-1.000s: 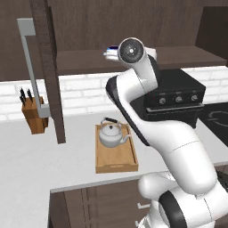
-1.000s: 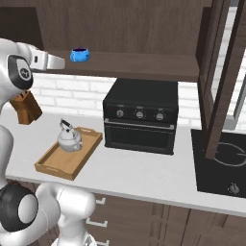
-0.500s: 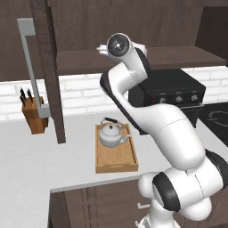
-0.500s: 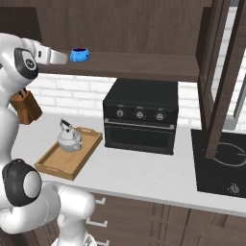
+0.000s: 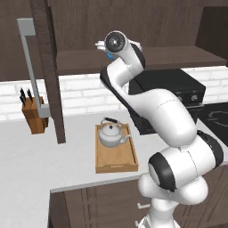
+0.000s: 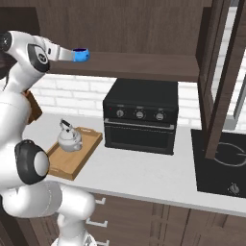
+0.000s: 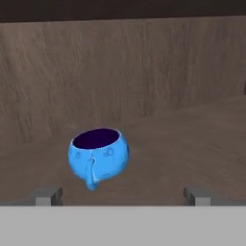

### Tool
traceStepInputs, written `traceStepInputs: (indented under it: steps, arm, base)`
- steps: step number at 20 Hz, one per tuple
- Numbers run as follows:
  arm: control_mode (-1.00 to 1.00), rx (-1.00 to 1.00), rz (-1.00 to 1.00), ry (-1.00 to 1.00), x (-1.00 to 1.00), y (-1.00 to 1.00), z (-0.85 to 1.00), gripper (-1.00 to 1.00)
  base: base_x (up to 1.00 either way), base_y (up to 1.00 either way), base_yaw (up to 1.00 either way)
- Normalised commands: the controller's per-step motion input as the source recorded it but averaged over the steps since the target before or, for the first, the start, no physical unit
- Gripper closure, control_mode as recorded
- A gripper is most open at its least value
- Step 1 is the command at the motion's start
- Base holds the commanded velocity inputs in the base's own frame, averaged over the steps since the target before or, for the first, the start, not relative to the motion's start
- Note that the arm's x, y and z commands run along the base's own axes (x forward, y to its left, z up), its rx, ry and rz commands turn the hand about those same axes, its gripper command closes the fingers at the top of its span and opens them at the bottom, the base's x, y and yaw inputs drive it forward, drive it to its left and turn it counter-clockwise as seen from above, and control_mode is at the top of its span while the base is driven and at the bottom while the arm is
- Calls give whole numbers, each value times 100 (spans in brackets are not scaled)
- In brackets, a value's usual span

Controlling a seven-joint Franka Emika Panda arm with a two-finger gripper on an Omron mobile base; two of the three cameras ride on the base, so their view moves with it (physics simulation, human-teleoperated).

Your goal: Pick the kettle from the counter and place it on the tray. Then pick the mug from the cabinet and place it on the tray. Then close the cabinet doors.

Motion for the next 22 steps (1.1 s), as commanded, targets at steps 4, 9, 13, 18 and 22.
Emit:
traceStepInputs:
  steps: [4, 9, 13, 18, 22]
  arm:
    - [-100, 0, 0, 0, 43, 0, -11, -100]
    - [-100, 0, 0, 0, 30, 1, -14, -100]
    - [-100, 0, 0, 0, 22, 6, -12, -100]
    - [-100, 0, 0, 0, 26, 1, -10, -100]
    - [-100, 0, 0, 5, 41, 0, -10, -100]
  base:
    - [0, 0, 0]
    - [0, 0, 0]
    - [0, 0, 0]
    - [0, 0, 0]
    - [0, 0, 0]
